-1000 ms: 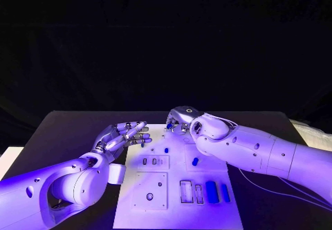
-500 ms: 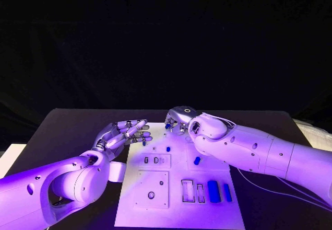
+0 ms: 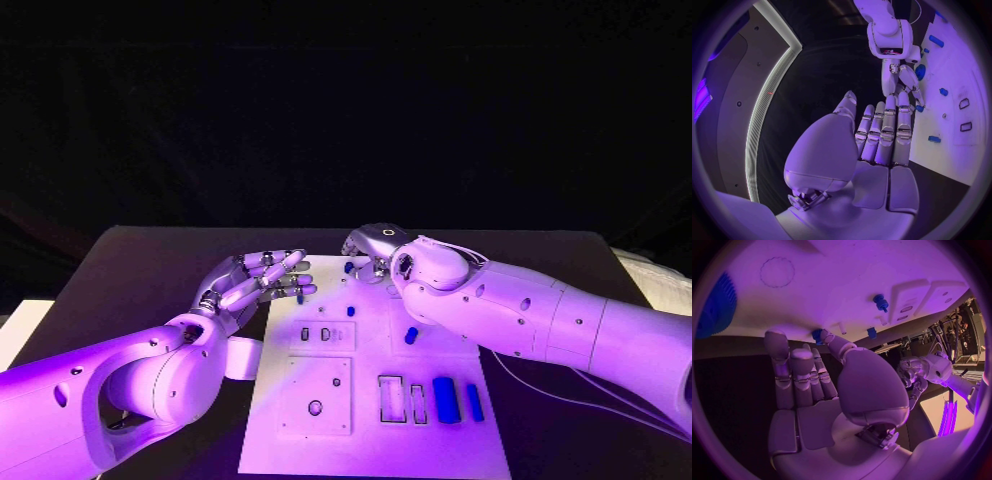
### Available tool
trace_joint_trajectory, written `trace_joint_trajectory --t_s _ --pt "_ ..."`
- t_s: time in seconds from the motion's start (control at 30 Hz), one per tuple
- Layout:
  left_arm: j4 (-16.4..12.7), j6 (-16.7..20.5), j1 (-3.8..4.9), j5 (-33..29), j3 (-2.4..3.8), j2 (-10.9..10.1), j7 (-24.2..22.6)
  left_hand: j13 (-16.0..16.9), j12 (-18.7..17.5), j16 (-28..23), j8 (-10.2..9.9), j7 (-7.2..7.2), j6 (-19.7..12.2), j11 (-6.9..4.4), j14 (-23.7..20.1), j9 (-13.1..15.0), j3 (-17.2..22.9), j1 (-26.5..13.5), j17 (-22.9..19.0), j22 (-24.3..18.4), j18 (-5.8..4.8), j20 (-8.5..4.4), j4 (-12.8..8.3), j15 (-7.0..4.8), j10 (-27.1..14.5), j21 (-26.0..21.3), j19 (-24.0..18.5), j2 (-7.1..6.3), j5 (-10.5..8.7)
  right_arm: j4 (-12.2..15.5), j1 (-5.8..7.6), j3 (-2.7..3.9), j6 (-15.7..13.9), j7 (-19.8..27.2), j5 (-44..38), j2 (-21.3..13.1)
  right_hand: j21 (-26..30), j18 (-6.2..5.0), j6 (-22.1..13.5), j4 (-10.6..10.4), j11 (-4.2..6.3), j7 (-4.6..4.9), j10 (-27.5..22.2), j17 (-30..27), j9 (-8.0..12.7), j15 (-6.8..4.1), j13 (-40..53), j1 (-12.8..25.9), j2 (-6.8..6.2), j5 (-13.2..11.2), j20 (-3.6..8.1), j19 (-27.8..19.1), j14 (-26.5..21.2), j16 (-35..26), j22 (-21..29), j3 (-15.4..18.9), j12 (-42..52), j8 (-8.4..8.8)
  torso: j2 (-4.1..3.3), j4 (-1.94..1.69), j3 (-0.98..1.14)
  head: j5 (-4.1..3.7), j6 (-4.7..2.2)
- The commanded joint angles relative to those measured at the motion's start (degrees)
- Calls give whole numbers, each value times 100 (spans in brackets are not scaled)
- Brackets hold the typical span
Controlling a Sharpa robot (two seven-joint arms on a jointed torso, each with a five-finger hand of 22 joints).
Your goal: Assemble the parts on the task board
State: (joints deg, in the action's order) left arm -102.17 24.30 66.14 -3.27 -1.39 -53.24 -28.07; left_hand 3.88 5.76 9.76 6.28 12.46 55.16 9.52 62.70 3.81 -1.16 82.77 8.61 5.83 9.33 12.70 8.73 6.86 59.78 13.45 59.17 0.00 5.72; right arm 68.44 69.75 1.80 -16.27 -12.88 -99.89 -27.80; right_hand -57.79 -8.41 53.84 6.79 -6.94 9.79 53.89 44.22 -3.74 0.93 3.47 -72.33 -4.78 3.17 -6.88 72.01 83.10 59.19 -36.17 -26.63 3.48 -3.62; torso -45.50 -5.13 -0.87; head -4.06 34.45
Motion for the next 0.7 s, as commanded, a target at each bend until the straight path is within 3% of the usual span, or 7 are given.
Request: trace_joint_trajectory --t_s 0.03,0.2,0.33,0.53,0.63,0.7 --pt "-16 -115 12 -4 6 2 -9 -7 -40 -18 -34 18 2 9 41 -8 0 9 9 -9 108 8 -35 -6 14 -37 35 61 -33 99 -1 -1 -94 -61 -70 -64 16 -79 -6 -8 2 -7 -10 -15 -7 43 12 -61 5 -18 -6 -21 14 -17 3 26 21 -2 -4 -7 2 -13 -1" --pt "-6 -125 14 -4 6 -6 -3 -7 -46 -24 -39 19 -1 11 41 -9 -4 8 11 -12 107 9 -39 -5 11 -42 36 61 -34 436 -5 36 -219 -96 -16 -356 -14 -81 137 -54 34 -5 252 -61 -33 24 36 -120 38 -10 -5 -4 17 -38 -20 35 128 -35 0 -7 5 -30 -15" --pt "-1 -126 16 -4 6 -39 -1 -8 -52 -29 -44 19 -3 12 41 -9 -8 7 13 -14 107 9 -44 -4 9 -46 38 61 -34 879 -1 136 -324 -167 270 -880 -102 -67 256 -151 96 -30 714 19 -40 -16 64 -78 9 10 22 49 50 35 -125 24 291 -34 17 34 -4 -31 -24" --pt "12 -137 27 -4 6 -75 -8 -8 -53 -30 -45 19 -4 13 41 -9 -9 7 13 -15 107 9 -45 -3 8 -47 38 61 -34 1400 56 221 -138 -255 1127 -1630 -710 76 241 -397 282 -91 1744 912 -21 -167 235 181 -261 306 145 408 260 727 -1019 211 678 0 36 88 -11 -33 -26" --pt "35 -141 35 -4 6 -88 -13 -8 -59 -35 -49 17 -4 12 42 -9 -12 9 15 -18 107 10 -51 -3 7 -52 40 61 -34 1551 84 236 55 -345 1368 -1902 -1210 196 228 -514 401 -163 2315 1687 -22 -265 485 238 -453 495 257 679 379 1300 -1770 493 1002 -13 46 115 -8 -45 -31" --pt "52 -143 40 -4 6 -93 -15 -8 -59 -35 -49 17 -4 12 42 -9 -12 9 15 -18 107 10 -51 -3 7 -52 40 61 -34 1581 95 241 204 -417 1450 -2012 -1453 255 210 -628 462 -213 2515 2003 -25 -315 785 194 -511 546 331 783 399 1546 -2121 763 1283 -19 53 135 -5 -42 -34"
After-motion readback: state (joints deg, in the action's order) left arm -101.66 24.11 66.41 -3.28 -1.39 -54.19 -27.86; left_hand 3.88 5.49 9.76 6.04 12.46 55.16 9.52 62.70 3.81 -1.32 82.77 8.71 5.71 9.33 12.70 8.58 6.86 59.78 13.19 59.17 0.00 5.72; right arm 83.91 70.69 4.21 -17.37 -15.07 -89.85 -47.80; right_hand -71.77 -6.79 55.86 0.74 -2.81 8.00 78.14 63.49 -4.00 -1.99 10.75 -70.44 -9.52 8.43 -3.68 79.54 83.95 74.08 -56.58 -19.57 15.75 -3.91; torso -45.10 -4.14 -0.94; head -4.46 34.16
